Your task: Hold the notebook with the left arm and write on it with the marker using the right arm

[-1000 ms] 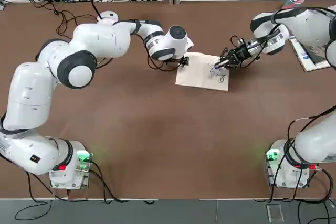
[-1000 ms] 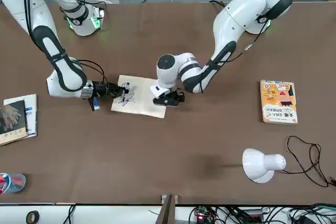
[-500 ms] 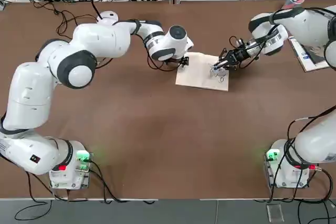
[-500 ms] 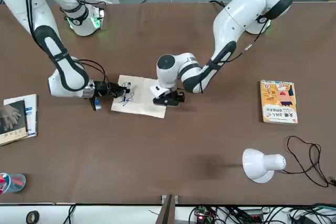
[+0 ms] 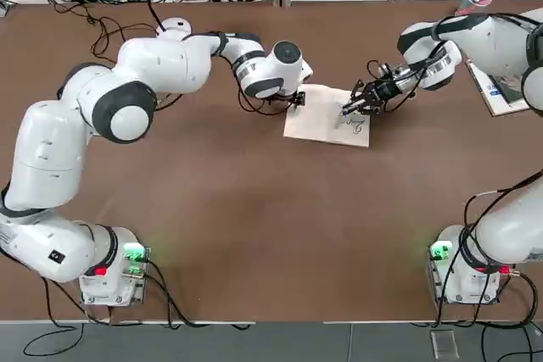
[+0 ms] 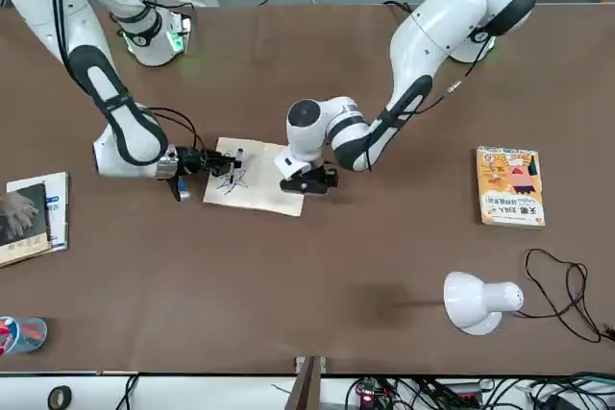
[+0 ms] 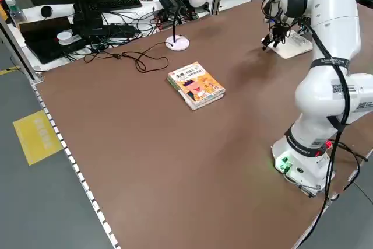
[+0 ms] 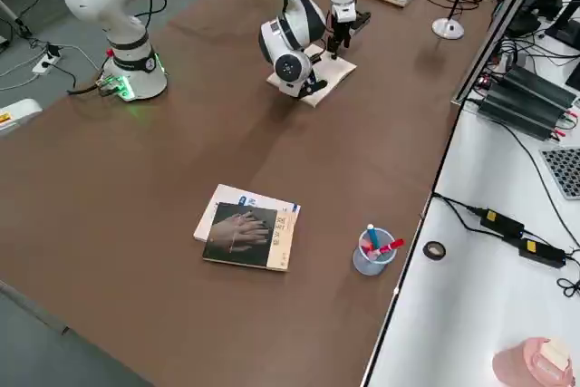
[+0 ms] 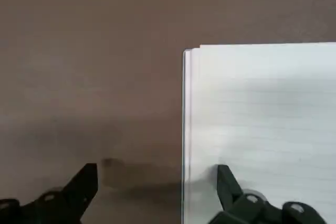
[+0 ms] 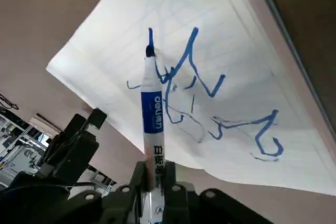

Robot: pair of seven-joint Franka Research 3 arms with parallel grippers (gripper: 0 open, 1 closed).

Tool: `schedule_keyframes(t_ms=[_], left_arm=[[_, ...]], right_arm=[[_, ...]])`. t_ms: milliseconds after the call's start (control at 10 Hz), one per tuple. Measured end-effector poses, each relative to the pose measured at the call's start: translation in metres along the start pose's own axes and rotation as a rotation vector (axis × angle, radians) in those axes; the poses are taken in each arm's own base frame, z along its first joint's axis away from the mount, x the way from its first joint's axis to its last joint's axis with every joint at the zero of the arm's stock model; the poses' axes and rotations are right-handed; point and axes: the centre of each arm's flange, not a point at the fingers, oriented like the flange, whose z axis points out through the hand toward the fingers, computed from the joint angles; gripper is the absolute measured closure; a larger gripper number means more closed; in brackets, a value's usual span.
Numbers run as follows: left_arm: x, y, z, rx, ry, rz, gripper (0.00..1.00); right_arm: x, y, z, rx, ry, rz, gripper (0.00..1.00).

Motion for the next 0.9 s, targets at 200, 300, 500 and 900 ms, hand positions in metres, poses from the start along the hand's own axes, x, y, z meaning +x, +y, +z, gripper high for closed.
schedule_keyframes(t_ms=[200, 300, 500, 900], left_arm=[[0.000, 0.000, 0.000, 0.000, 0.000, 0.000, 0.00], [0.000, 0.000, 0.000, 0.000, 0.000, 0.000, 0.00], [0.000, 0.000, 0.000, 0.000, 0.000, 0.000, 0.00], [0.000, 0.000, 0.000, 0.000, 0.000, 0.000, 0.00]], right_arm=[[-0.002, -0.002, 0.003, 0.006, -0.004, 0.003, 0.82], [-0.003, -0.003, 0.005, 0.008, -0.006, 0.003, 0.82], [-0.004, -0.005, 0.009, 0.012, -0.008, 0.006, 0.82], [-0.008, -0.010, 0.019, 0.025, -0.012, 0.012, 0.82]])
